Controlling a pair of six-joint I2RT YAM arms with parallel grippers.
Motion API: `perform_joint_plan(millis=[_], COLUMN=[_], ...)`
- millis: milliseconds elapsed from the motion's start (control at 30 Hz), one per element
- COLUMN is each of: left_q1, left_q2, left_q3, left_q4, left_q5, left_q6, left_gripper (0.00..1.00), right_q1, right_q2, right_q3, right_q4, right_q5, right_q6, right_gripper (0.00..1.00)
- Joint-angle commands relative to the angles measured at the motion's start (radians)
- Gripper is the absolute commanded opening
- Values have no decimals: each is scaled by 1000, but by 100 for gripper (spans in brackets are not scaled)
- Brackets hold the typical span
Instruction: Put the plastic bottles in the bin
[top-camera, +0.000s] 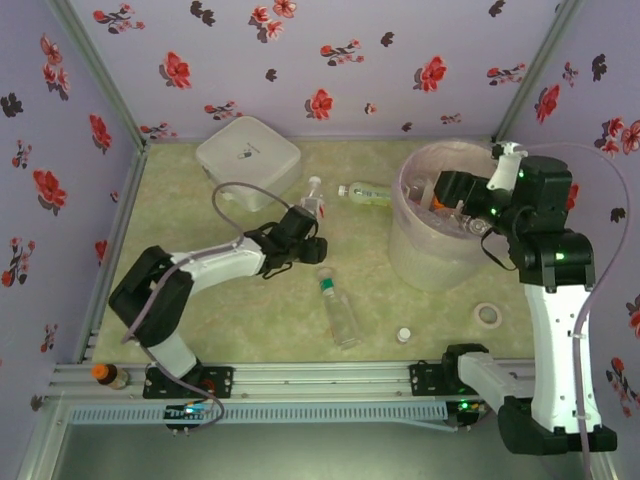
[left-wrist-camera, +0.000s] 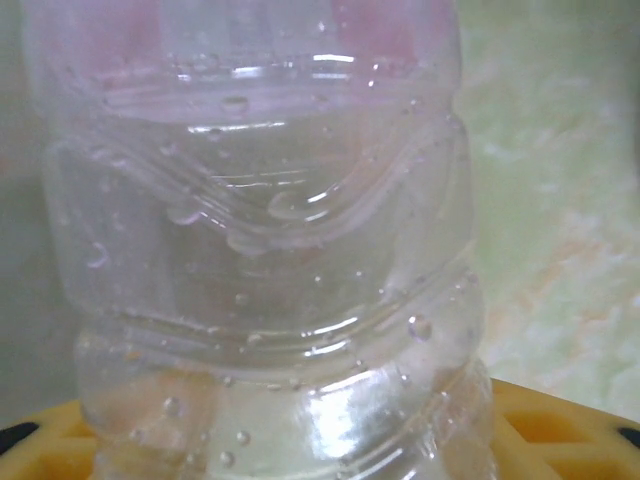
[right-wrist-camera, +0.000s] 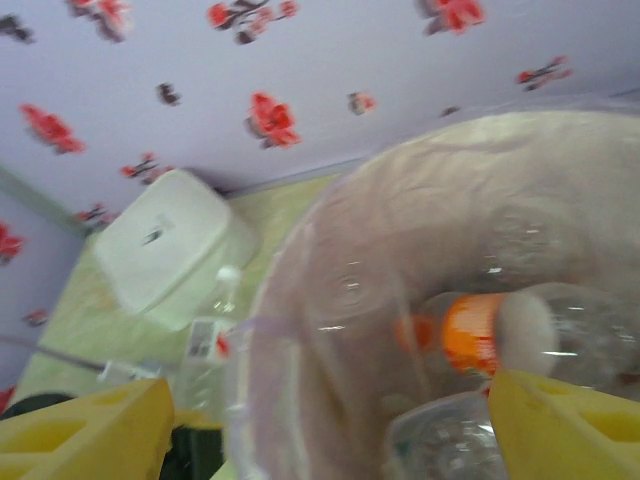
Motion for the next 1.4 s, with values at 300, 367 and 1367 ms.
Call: perform_joint_plan(millis=[300, 367, 1367], left_q1=[4, 4, -15], left_q2=[-257, -264, -317], left_q3=[-84, -91, -203], left_q4=[298, 331, 520], left_q5=[357, 415, 612], left_q6=[184, 192, 205], left_gripper=[27, 23, 21], right_q1=[208, 270, 327], right_q2=[153, 196, 467], right_q3=[59, 82, 104], right_q4=[138, 131, 277], right_q5=[-251, -238, -215], right_q6=[51, 35, 122], right_gripper=[89, 92, 47])
